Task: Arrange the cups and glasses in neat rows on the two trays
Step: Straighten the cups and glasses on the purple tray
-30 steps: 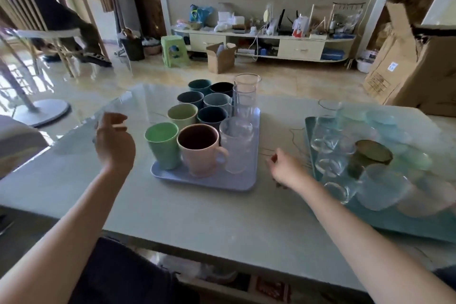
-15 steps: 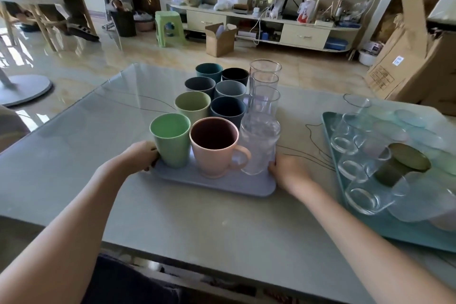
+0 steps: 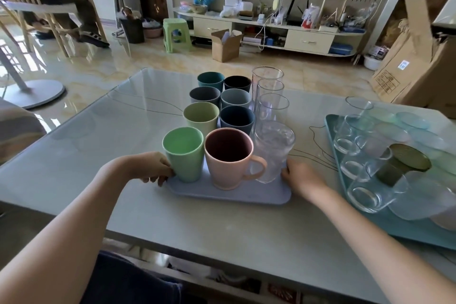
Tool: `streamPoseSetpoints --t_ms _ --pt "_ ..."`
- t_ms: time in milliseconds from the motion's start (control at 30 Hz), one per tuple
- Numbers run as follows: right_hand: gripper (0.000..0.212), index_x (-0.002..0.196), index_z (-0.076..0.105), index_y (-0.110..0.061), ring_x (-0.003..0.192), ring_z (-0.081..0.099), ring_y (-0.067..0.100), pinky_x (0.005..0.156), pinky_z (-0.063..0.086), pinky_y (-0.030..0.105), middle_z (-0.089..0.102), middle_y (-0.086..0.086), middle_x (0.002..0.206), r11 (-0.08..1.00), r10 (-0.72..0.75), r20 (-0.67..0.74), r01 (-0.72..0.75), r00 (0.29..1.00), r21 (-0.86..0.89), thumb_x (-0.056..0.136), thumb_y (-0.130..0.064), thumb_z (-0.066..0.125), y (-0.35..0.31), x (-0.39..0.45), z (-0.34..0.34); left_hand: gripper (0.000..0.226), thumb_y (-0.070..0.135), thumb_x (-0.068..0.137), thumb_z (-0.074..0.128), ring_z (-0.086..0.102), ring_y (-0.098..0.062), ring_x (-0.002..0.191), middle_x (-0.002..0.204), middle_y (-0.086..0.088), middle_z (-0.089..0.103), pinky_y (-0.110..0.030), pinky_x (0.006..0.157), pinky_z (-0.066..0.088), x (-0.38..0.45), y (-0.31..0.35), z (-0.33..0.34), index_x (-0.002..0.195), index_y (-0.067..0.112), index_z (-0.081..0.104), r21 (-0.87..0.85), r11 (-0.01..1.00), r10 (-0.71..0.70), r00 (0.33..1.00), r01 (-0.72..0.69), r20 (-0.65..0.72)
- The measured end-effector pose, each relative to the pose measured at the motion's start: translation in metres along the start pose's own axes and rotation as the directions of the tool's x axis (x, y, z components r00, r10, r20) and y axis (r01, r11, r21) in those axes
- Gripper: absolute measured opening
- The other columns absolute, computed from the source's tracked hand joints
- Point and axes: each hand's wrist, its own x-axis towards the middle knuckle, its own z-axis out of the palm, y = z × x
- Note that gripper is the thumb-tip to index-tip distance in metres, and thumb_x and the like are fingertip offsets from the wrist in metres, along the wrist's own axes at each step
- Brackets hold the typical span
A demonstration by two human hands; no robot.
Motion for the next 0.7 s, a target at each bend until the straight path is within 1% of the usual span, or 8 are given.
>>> streamPoseSetpoints --t_ms 200,300,400,467,533,600,667,700 --pt "0.018 0.085 0.047 -0.02 0.1 0.061 0.037 0.07 0.036 0.032 0.064 0.023 0.109 0.997 -0.076 0.003 0.076 0.997 -0.007 0.097 -0.033 0.041 0.018 -0.017 0.005 0.013 0.027 0.069 0.053 0.042 -0.005 0.053 0.047 0.011 0.06 -0.012 0.043 0.03 -0.019 0.002 0.011 0.062 0.017 0.058 0.056 0.998 0.024 0.984 -0.034 0.177" --pt "0.03 0.07 0.042 -0.019 0.093 0.061 0.034 0.067 0.035 0.031 0.064 0.02 0.094 0.993 -0.115 0.018 0.115 0.993 0.02 0.097 -0.031 0.042 0.023 -0.014 0.005 0.017 0.024 0.084 0.056 0.045 -0.006 0.059 0.055 0.013 0.066 -0.012 0.047 0.034 -0.021 0.0 0.008 0.068 0.021 0.061 0.061 0.998 0.004 0.975 -0.018 0.221" --pt "0.033 0.067 0.056 -0.014 0.079 0.062 0.03 0.067 0.043 0.036 0.066 0.012 0.078 0.981 -0.14 -0.042 0.144 0.989 0.131 0.096 -0.025 0.045 0.03 -0.009 -0.002 0.025 0.015 0.094 0.047 0.053 -0.008 0.056 0.066 0.007 0.071 -0.016 0.048 0.038 -0.021 -0.005 -0.003 0.076 0.015 0.065 -0.036 0.998 -0.044 0.971 0.054 0.236" --pt "0.037 0.059 0.054 -0.017 0.068 0.059 0.03 0.064 0.044 0.036 0.064 0.01 0.068 0.961 -0.077 -0.204 0.127 0.976 0.246 0.095 -0.02 0.046 0.031 -0.005 -0.008 0.023 0.012 0.093 0.046 0.055 -0.009 0.049 0.066 0.001 0.069 -0.017 0.045 0.038 -0.018 -0.005 -0.009 0.082 0.011 0.065 -0.074 0.99 -0.11 0.988 0.119 0.106" --pt "0.041 0.056 0.046 -0.018 0.061 0.051 0.027 0.058 0.036 0.034 0.054 0.002 0.057 0.917 0.031 -0.361 0.117 0.932 0.382 0.097 -0.02 0.044 0.025 0.001 -0.016 0.022 0.01 0.094 0.043 0.055 -0.011 0.044 0.066 -0.004 0.065 -0.017 0.045 0.04 -0.007 -0.004 -0.015 0.084 0.008 0.063 -0.184 0.976 -0.145 0.976 0.114 -0.161" --pt "0.036 0.064 0.048 -0.015 0.06 0.051 0.018 0.055 0.037 0.027 0.05 -0.005 0.061 0.811 0.107 -0.416 0.163 0.903 0.562 0.099 -0.019 0.041 0.012 0.014 -0.025 0.025 0.012 0.097 0.041 0.056 -0.017 0.051 0.074 -0.008 0.062 -0.024 0.053 0.046 0.008 -0.002 -0.021 0.08 0.01 0.059 -0.406 0.914 -0.16 0.904 -0.017 -0.397" --pt "0.025 0.084 0.057 -0.01 0.061 0.054 0.006 0.056 0.043 0.018 0.054 -0.005 0.072 0.631 0.16 -0.366 0.19 0.917 0.752 0.1 -0.021 0.04 -0.002 0.034 -0.031 0.023 0.016 0.098 0.042 0.06 -0.023 0.069 0.086 -0.008 0.063 -0.032 0.068 0.05 0.02 0.007 -0.029 0.083 0.013 0.059 -0.557 0.804 -0.153 0.833 -0.207 -0.532" --pt "0.024 0.093 0.057 -0.01 0.067 0.055 0.008 0.062 0.046 0.021 0.057 -0.003 0.077 0.563 0.171 -0.328 0.181 0.929 0.807 0.1 -0.024 0.04 -0.007 0.048 -0.033 0.02 0.019 0.098 0.042 0.06 -0.024 0.08 0.091 -0.007 0.063 -0.035 0.076 0.049 0.026 0.012 -0.032 0.089 0.013 0.059 -0.589 0.759 -0.145 0.808 -0.28 -0.571"
